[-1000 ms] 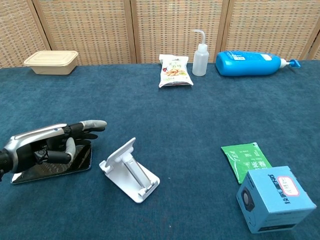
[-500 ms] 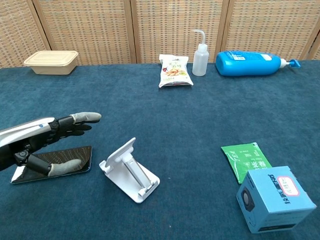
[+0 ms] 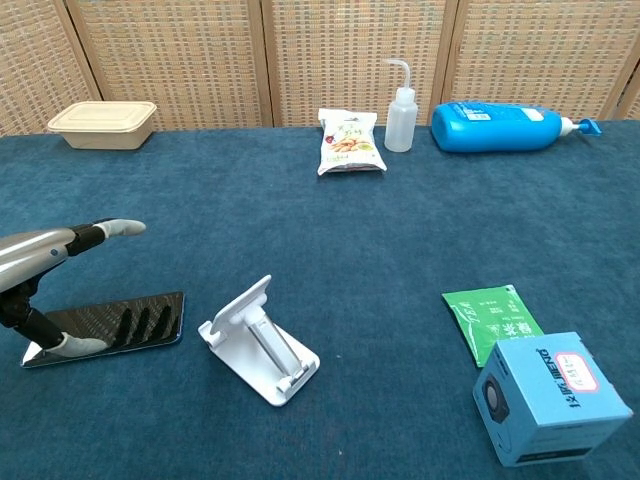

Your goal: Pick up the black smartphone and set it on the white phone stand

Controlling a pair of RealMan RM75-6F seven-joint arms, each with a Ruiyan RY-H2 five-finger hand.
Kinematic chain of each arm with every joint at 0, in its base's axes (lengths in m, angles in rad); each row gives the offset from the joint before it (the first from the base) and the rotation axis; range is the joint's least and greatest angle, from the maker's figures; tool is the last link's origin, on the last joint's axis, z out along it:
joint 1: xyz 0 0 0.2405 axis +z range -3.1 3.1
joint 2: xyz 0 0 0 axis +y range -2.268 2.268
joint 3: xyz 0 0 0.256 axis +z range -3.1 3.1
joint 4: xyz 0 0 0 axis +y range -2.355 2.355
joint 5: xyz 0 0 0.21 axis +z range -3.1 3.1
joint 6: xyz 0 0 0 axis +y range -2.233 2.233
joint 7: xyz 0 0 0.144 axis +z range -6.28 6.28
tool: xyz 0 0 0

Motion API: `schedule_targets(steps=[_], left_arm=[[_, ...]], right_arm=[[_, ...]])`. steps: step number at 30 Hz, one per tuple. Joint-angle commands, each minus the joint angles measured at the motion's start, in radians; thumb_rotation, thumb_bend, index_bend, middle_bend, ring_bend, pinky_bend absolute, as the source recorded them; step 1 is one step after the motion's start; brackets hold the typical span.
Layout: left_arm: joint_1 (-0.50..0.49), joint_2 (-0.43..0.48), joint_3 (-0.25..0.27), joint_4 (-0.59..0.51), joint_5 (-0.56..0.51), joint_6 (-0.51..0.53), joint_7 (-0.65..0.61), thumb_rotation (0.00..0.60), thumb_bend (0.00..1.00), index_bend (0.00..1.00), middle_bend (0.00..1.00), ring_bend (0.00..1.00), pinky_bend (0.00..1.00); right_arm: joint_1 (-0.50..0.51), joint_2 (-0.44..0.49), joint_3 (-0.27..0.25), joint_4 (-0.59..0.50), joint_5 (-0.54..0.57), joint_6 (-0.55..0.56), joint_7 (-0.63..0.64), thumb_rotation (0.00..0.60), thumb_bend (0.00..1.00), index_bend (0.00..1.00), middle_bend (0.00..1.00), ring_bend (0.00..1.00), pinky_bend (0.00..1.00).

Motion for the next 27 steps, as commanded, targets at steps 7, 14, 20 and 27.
schedule_targets(steps=[7, 14, 20, 27], left_arm=[[0.016, -0.102, -0.052, -0.007, -0.188, 0.052, 0.18, 0.6, 0.12, 0.0, 0.02, 0.01, 0.04], [0.0, -0.131, -0.072, 0.011, -0.22, 0.037, 0.191, 0.6, 0.14, 0.0, 0.02, 0.02, 0.04], [-0.015, -0.148, -0.085, 0.02, -0.25, 0.031, 0.213, 0.6, 0.15, 0.0, 0.03, 0.02, 0.04], [-0.029, -0.18, -0.092, 0.041, -0.271, 0.029, 0.225, 0.6, 0.16, 0.03, 0.07, 0.05, 0.07]], right_arm=[[0.001, 0.003, 0.001, 0.002, 0.002, -0.004, 0.01, 0.6, 0.13, 0.0, 0.0, 0.0, 0.0], [0.003, 0.005, 0.0, 0.003, 0.003, -0.009, 0.016, 0.6, 0.13, 0.0, 0.0, 0.0, 0.0], [0.004, 0.007, 0.001, 0.003, 0.006, -0.012, 0.02, 0.6, 0.13, 0.0, 0.0, 0.0, 0.0], [0.005, 0.007, 0.001, 0.005, 0.008, -0.015, 0.021, 0.6, 0.12, 0.0, 0.0, 0.0, 0.0]])
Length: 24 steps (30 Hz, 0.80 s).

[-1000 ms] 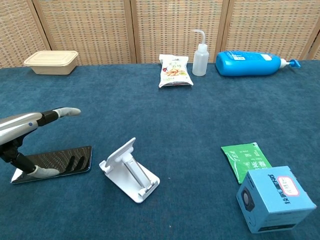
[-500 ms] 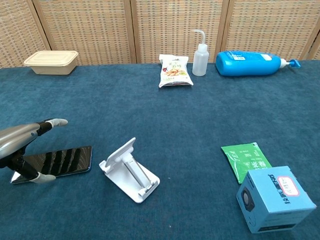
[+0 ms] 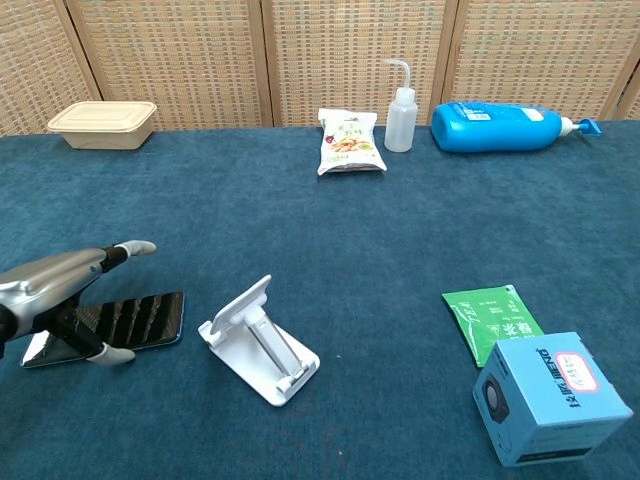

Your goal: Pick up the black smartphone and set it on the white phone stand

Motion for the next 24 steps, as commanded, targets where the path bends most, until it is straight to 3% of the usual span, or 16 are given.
schedule_targets(steps=[1, 12, 20, 24], left_arm=[[-0.002, -0.014, -0.002, 0.01, -0.003, 0.009, 0.004, 0.6, 0.16, 0.04, 0.08, 0.07, 0.08], [0.008, -0.057, 0.009, 0.06, 0.03, 0.054, -0.003, 0.6, 0.16, 0.17, 0.23, 0.2, 0.18], [0.007, -0.073, 0.008, 0.064, 0.018, 0.052, 0.011, 0.6, 0.16, 0.2, 0.24, 0.21, 0.23], [0.011, -0.083, 0.009, 0.07, 0.027, 0.066, 0.011, 0.6, 0.16, 0.23, 0.29, 0.27, 0.28]], right_arm=[[0.0, 0.0, 0.0, 0.001, 0.001, 0.0, 0.0, 0.6, 0.13, 0.0, 0.0, 0.0, 0.0], [0.001, 0.003, -0.002, -0.001, -0.002, -0.003, 0.007, 0.6, 0.12, 0.0, 0.0, 0.0, 0.0], [-0.001, 0.006, -0.004, -0.003, -0.003, -0.002, 0.008, 0.6, 0.12, 0.0, 0.0, 0.0, 0.0], [0.001, 0.006, -0.003, -0.004, -0.001, -0.006, 0.009, 0.6, 0.12, 0.0, 0.0, 0.0, 0.0]])
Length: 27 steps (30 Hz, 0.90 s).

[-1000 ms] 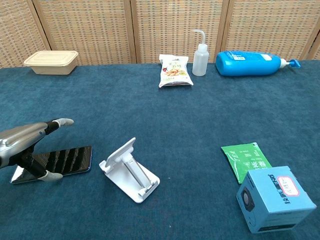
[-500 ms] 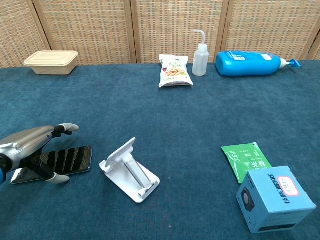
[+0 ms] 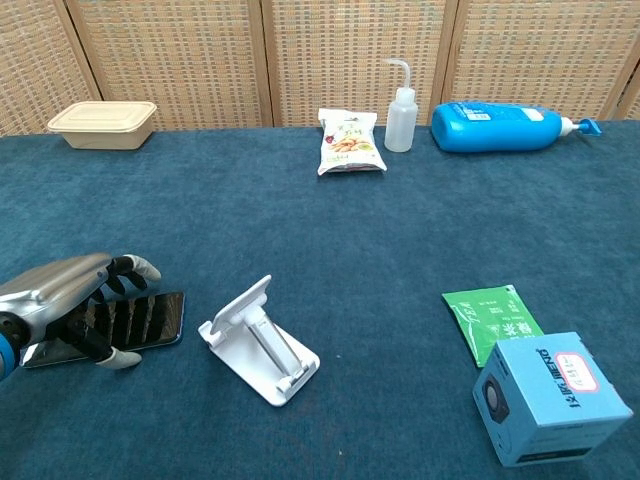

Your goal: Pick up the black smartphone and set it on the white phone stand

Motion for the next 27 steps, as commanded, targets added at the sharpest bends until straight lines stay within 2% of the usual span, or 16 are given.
schedule_targets(steps=[1, 10, 19, 27], left_arm=[[0.003, -0.01, 0.001, 0.009, 0.007, 0.013, 0.003, 0.6, 0.16, 0.23, 0.31, 0.29, 0.3], [0.013, -0.022, 0.009, 0.026, 0.039, 0.032, -0.005, 0.6, 0.18, 0.28, 0.41, 0.37, 0.36], [0.019, -0.028, 0.008, 0.029, 0.059, 0.035, -0.02, 0.6, 0.26, 0.3, 0.42, 0.39, 0.39], [0.026, 0.004, -0.012, -0.012, 0.095, 0.044, -0.079, 0.6, 0.26, 0.3, 0.42, 0.4, 0.39]], right_arm=[[0.001, 0.001, 0.0, -0.001, 0.0, -0.001, 0.002, 0.6, 0.13, 0.0, 0.0, 0.0, 0.0], [0.001, 0.002, 0.0, 0.0, 0.0, -0.002, 0.005, 0.6, 0.13, 0.0, 0.0, 0.0, 0.0], [0.002, 0.002, -0.001, -0.001, 0.003, -0.006, 0.003, 0.6, 0.13, 0.0, 0.0, 0.0, 0.0], [0.004, 0.002, -0.001, -0.002, 0.005, -0.011, 0.001, 0.6, 0.13, 0.0, 0.0, 0.0, 0.0]])
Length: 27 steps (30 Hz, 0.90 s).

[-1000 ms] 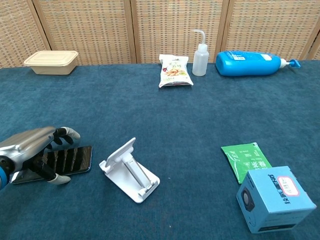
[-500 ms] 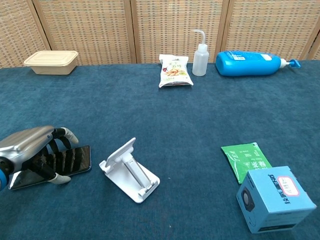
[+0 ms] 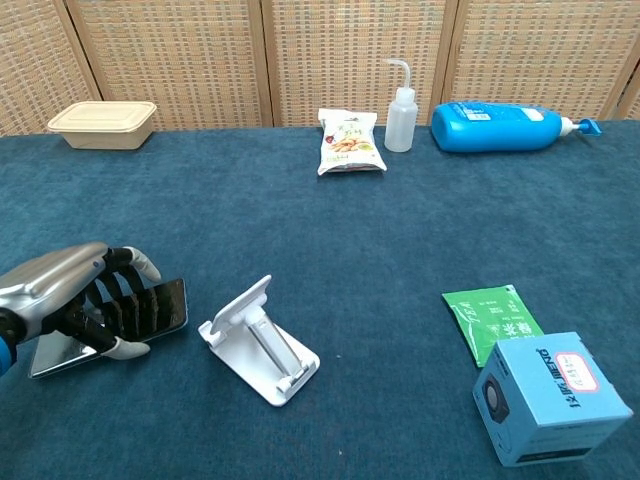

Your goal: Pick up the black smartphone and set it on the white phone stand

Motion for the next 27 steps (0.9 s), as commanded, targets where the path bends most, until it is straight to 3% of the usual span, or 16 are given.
schedule_targets(steps=[1, 18, 27], left_arm=[[0.002, 0.02, -0.012, -0.023, 0.015, 0.002, -0.027, 0.6, 0.26, 0.3, 0.42, 0.4, 0.39], [-0.026, 0.142, -0.074, -0.124, 0.066, -0.067, -0.17, 0.6, 0.27, 0.32, 0.42, 0.4, 0.39], [-0.108, 0.296, -0.08, -0.112, 0.283, -0.269, -0.546, 0.6, 0.25, 0.32, 0.42, 0.39, 0.39]], right_arm=[[0.001, 0.0, 0.0, 0.0, 0.0, -0.001, -0.001, 0.6, 0.13, 0.0, 0.0, 0.0, 0.0], [0.01, -0.014, 0.001, -0.001, 0.018, -0.022, -0.039, 0.6, 0.13, 0.0, 0.0, 0.0, 0.0], [0.028, -0.031, 0.014, 0.013, 0.07, -0.068, -0.078, 0.6, 0.13, 0.0, 0.0, 0.0, 0.0]])
